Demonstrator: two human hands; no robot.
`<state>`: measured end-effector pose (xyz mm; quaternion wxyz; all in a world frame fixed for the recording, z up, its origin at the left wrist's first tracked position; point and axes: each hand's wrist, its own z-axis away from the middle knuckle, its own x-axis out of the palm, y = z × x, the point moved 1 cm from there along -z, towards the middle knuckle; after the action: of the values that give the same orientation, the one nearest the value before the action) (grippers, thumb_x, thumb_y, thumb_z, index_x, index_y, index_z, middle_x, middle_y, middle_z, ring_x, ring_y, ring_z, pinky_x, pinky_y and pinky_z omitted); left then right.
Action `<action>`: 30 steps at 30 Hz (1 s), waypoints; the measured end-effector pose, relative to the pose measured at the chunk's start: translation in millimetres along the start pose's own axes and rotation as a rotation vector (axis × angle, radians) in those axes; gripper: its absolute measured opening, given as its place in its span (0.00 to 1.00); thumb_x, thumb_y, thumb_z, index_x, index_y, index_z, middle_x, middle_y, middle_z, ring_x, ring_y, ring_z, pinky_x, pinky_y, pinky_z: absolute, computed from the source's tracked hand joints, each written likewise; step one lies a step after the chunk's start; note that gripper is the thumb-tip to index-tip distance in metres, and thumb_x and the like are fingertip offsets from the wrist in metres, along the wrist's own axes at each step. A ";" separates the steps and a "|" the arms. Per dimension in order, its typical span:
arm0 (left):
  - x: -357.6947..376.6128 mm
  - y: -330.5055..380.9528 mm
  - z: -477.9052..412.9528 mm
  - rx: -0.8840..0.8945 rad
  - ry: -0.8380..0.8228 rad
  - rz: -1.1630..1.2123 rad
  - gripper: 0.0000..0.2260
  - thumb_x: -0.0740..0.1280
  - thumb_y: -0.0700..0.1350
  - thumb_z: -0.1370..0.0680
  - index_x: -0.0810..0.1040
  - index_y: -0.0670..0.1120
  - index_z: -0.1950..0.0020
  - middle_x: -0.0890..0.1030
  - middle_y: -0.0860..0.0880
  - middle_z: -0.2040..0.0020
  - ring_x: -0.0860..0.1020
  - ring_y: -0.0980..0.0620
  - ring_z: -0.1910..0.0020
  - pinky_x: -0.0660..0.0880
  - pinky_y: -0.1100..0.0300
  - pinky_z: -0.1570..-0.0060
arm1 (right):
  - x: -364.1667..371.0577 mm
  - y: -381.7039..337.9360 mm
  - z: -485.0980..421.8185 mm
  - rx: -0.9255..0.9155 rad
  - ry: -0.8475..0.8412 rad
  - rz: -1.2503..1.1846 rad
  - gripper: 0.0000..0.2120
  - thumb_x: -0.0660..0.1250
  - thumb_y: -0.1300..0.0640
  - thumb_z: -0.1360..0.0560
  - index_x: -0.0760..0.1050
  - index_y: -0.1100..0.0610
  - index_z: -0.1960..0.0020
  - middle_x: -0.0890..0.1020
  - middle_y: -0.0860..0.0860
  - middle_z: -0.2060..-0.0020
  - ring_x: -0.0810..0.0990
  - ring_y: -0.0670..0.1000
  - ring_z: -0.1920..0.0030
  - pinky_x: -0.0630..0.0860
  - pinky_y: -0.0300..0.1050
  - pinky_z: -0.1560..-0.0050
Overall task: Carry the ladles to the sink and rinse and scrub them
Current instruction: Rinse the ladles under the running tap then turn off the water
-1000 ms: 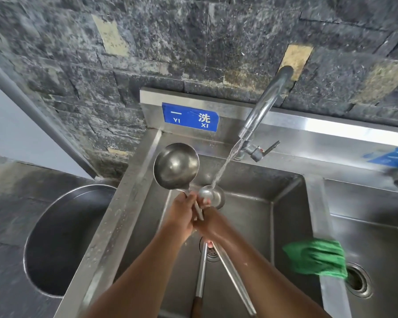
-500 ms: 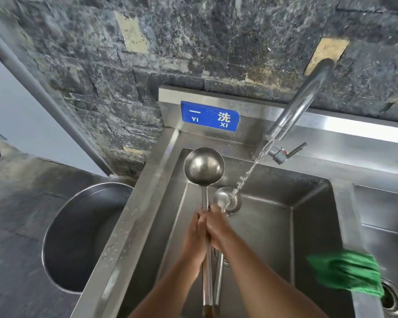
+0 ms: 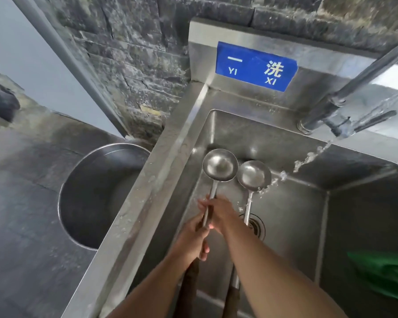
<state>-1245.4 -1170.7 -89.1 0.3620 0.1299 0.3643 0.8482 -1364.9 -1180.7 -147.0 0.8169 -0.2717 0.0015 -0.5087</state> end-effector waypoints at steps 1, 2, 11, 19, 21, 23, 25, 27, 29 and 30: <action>-0.6 -3.8 -6.3 0.013 -0.017 0.010 0.08 0.62 0.45 0.17 0.77 0.48 0.39 0.79 0.27 0.50 0.72 0.49 0.78 0.69 0.62 0.82 | -1.6 -0.2 -2.3 0.008 0.003 0.031 0.11 0.65 0.76 0.27 0.71 0.61 0.55 0.77 0.56 0.73 0.79 0.51 0.76 0.76 0.41 0.76; -0.5 -6.8 -12.0 0.034 -0.026 0.024 0.07 0.63 0.45 0.18 0.77 0.49 0.41 0.80 0.27 0.50 0.72 0.49 0.79 0.69 0.62 0.82 | -3.3 -0.2 -5.2 0.015 0.005 0.069 0.12 0.65 0.75 0.27 0.70 0.60 0.54 0.76 0.55 0.73 0.77 0.51 0.75 0.75 0.41 0.77; -14.1 -25.9 -42.3 0.032 0.056 -0.025 0.19 0.62 0.42 0.18 0.69 0.49 0.26 0.82 0.47 0.43 0.73 0.55 0.81 0.68 0.63 0.84 | -3.4 3.2 -28.0 -0.085 -0.045 0.197 0.11 0.56 0.76 0.24 0.70 0.62 0.53 0.75 0.58 0.63 0.78 0.55 0.60 0.77 0.53 0.56; -22.4 -26.1 -47.5 -0.015 0.083 -0.259 0.22 0.60 0.42 0.17 0.62 0.50 0.23 0.81 0.47 0.45 0.77 0.54 0.74 0.70 0.62 0.77 | -12.3 4.9 -21.4 -0.077 -0.145 0.197 0.12 0.57 0.70 0.20 0.73 0.63 0.39 0.78 0.57 0.48 0.80 0.54 0.50 0.79 0.45 0.48; -20.2 -23.3 -48.0 -0.048 0.111 -0.297 0.23 0.60 0.41 0.18 0.62 0.49 0.22 0.80 0.44 0.40 0.82 0.51 0.64 0.75 0.60 0.71 | -21.5 3.6 -14.2 -0.054 -0.123 0.161 0.18 0.56 0.69 0.19 0.66 0.68 0.29 0.74 0.62 0.35 0.75 0.60 0.34 0.74 0.48 0.36; -14.9 -17.0 -47.4 -0.012 0.191 -0.474 0.21 0.61 0.39 0.19 0.67 0.46 0.25 0.78 0.42 0.36 0.82 0.46 0.48 0.80 0.53 0.53 | -36.9 2.3 -5.8 -0.056 -0.095 0.117 0.20 0.57 0.68 0.19 0.63 0.70 0.28 0.70 0.65 0.29 0.69 0.63 0.27 0.67 0.52 0.27; -8.5 -12.0 -45.0 0.112 0.307 -0.693 0.18 0.61 0.37 0.20 0.73 0.44 0.30 0.77 0.42 0.37 0.78 0.45 0.40 0.75 0.53 0.39 | -54.7 -1.0 1.1 -0.084 -0.087 0.040 0.20 0.58 0.69 0.20 0.62 0.73 0.29 0.70 0.69 0.30 0.68 0.66 0.28 0.63 0.57 0.25; 7.1 -7.9 -38.4 0.263 0.331 -0.800 0.17 0.63 0.40 0.20 0.75 0.44 0.32 0.78 0.44 0.36 0.76 0.47 0.36 0.70 0.57 0.34 | -76.2 -12.2 9.6 -0.111 -0.019 0.034 0.14 0.58 0.70 0.20 0.74 0.71 0.36 0.79 0.68 0.40 0.80 0.64 0.38 0.74 0.53 0.33; 27.3 -9.3 -34.7 0.325 0.293 -0.844 0.16 0.63 0.42 0.20 0.76 0.46 0.32 0.79 0.47 0.36 0.76 0.50 0.36 0.69 0.59 0.34 | -96.0 -19.7 12.6 -0.149 0.110 0.123 0.14 0.59 0.68 0.21 0.84 0.60 0.51 0.86 0.57 0.58 0.86 0.53 0.59 0.81 0.41 0.56; 38.9 -11.9 -34.6 0.308 0.247 -0.838 0.15 0.63 0.43 0.19 0.76 0.47 0.32 0.80 0.48 0.36 0.76 0.51 0.36 0.70 0.59 0.34 | -106.9 -20.6 10.0 -0.199 0.223 0.258 0.14 0.61 0.68 0.23 0.85 0.58 0.52 0.86 0.54 0.61 0.84 0.51 0.63 0.78 0.41 0.60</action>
<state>-1283.4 -1155.6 -123.4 0.6041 -0.0786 0.5474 0.5738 -1430.8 -1094.3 -158.6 0.8393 -0.2904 0.1770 -0.4241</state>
